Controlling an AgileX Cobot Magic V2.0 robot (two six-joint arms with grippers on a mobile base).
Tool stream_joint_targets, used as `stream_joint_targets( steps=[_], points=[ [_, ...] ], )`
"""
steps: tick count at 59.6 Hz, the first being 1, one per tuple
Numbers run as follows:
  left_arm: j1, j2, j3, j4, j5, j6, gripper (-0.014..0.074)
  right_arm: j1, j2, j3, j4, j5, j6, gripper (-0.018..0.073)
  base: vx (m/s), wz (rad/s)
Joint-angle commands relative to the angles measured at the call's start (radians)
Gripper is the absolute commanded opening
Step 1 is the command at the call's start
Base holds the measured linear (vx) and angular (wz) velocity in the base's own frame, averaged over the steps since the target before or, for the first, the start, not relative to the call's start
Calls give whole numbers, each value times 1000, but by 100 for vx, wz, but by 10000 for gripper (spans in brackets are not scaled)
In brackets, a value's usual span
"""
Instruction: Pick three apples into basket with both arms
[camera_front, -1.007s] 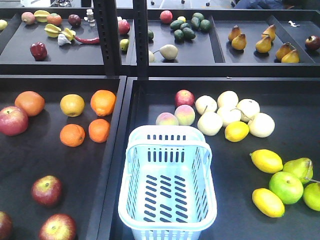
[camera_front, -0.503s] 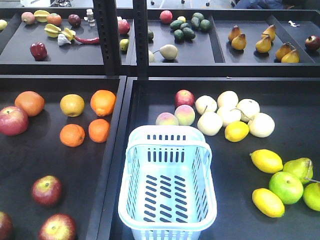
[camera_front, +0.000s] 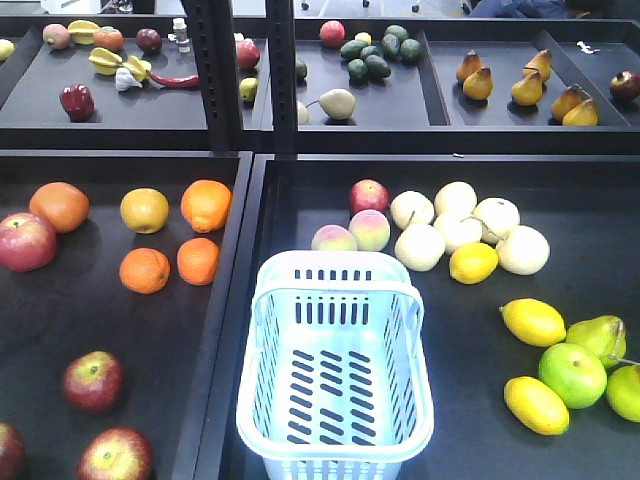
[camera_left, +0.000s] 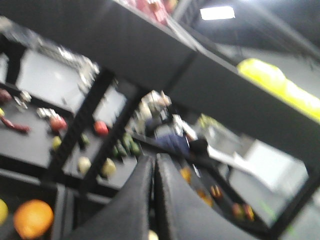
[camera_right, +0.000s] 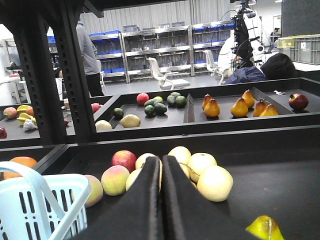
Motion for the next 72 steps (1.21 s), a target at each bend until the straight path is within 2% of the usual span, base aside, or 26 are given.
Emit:
stream_joint_targets(
  steps=[1,3,4,9,12,14,17,28,46,56,66,72],
  points=[
    [-6,126,-92,-308,112,329,-6,-4,-11,14,-2,-70,-5,-4,0,0],
    [-6,155,-104,-422,148,431,-6,-4,-11,14,-2,-70,-5,-4,0,0],
    [-6,177,-111,-490,171,507,-6,-4,-11,14,-2,-70,-5,-4,0,0],
    [-6,247,-125,-729,252,797,-6,-4,-11,14,-2,-70,-5,-4,0,0],
    [-6,286,-125,-838,287,952,-6,-4,-11,14,-2,-70,-5,-4,0,0],
    [-6,312,-125,-891,315,1021,-6,-4,-11,14,-2,-70,-5,-4,0,0],
    [-6,350,-125,-942,356,1082,-6,-4,-11,14,-2,-70,-5,-4,0,0],
    [-6,477,-127,-960,543,1098,20,-4,-11,14,-2,-70,-5,-4,0,0],
    [-6,579,-277,-906,543,1102,90,-4,-11,14,-2,-70,-5,-4,0,0],
    [-6,614,-359,-863,459,1102,94,-4,-11,14,-2,-70,-5,-4,0,0],
    [-6,628,-384,-780,341,1101,94,-4,-11,14,-2,-70,-5,-4,0,0],
    [-6,637,-384,-702,299,1101,97,-4,-11,14,-2,-70,-5,-4,0,0]
  ],
)
